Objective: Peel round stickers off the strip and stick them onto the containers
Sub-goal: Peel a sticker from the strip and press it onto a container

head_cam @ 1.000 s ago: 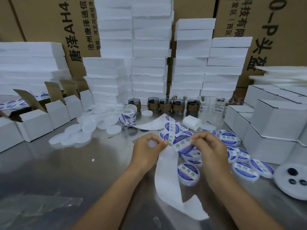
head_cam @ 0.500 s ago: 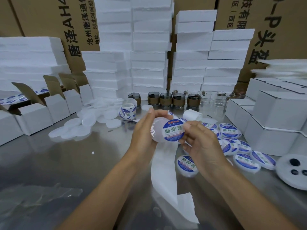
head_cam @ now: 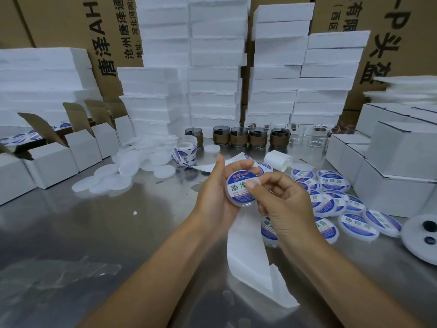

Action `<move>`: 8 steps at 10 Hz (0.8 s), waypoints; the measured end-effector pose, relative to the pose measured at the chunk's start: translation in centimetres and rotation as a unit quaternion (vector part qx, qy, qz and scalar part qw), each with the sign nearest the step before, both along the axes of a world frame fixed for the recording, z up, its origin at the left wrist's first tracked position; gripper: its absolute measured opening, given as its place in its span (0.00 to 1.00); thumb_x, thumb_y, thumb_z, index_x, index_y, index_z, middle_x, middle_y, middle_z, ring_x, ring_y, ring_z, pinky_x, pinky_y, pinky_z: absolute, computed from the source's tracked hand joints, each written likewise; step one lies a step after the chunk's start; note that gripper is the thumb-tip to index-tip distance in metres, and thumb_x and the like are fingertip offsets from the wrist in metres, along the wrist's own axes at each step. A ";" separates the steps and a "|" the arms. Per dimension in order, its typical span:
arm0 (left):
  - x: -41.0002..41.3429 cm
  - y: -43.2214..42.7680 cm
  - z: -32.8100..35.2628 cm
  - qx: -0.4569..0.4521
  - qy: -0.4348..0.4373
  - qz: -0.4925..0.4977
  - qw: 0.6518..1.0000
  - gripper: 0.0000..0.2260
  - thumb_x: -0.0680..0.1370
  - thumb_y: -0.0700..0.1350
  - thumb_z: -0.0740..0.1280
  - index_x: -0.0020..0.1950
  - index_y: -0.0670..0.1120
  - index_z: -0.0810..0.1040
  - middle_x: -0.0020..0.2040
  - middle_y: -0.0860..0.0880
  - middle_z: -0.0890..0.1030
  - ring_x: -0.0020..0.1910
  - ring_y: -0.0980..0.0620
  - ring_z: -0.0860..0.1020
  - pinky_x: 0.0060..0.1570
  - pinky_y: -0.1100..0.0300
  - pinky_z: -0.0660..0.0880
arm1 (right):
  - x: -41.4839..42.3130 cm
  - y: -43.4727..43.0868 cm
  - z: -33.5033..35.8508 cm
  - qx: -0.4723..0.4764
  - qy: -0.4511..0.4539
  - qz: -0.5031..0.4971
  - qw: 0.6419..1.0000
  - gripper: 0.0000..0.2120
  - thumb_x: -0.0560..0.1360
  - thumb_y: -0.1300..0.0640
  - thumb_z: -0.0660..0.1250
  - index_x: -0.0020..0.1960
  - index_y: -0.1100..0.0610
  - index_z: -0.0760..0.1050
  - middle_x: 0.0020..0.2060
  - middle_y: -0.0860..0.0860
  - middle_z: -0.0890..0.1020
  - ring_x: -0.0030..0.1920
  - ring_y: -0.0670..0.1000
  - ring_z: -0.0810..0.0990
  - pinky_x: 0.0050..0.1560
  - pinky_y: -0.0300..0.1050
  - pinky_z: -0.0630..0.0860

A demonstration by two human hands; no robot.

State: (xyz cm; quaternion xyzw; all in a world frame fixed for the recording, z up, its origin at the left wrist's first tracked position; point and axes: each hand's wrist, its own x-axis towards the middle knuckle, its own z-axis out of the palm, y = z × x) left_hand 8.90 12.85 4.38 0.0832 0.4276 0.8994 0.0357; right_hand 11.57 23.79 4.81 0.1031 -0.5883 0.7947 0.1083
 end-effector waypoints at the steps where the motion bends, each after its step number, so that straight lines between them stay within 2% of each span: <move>1: -0.2 0.1 -0.2 -0.013 -0.007 0.003 1.000 0.25 0.81 0.56 0.50 0.45 0.41 0.79 0.39 0.45 0.83 0.37 0.51 0.82 0.38 0.62 0.79 | -0.1 0.1 -0.1 0.013 -0.005 -0.009 1.000 0.07 0.69 0.66 0.72 0.36 0.58 0.75 0.26 0.46 0.80 0.24 0.39 0.74 0.28 0.29 0.70; 5: -0.5 0.0 -0.6 -0.039 -0.006 0.014 0.999 0.24 0.82 0.54 0.49 0.44 0.41 0.80 0.39 0.45 0.83 0.38 0.51 0.82 0.38 0.61 0.80 | -0.2 0.1 -0.2 0.045 -0.027 -0.031 0.998 0.07 0.69 0.64 0.72 0.36 0.58 0.75 0.28 0.48 0.80 0.24 0.39 0.74 0.29 0.29 0.71; 6: -0.5 0.0 -0.6 -0.040 -0.003 0.016 0.999 0.24 0.82 0.53 0.49 0.45 0.41 0.79 0.40 0.45 0.83 0.38 0.51 0.82 0.38 0.61 0.80 | -0.2 0.0 -0.2 0.048 -0.036 -0.032 0.998 0.07 0.69 0.64 0.72 0.37 0.58 0.75 0.31 0.51 0.80 0.24 0.40 0.74 0.29 0.31 0.72; 8: -0.4 0.0 -0.6 -0.046 -0.001 0.021 0.999 0.22 0.82 0.53 0.50 0.47 0.41 0.78 0.40 0.45 0.83 0.38 0.51 0.82 0.36 0.61 0.79 | -0.3 0.1 -0.2 0.064 -0.052 -0.033 0.996 0.06 0.69 0.61 0.73 0.37 0.56 0.76 0.31 0.51 0.81 0.24 0.43 0.74 0.30 0.34 0.74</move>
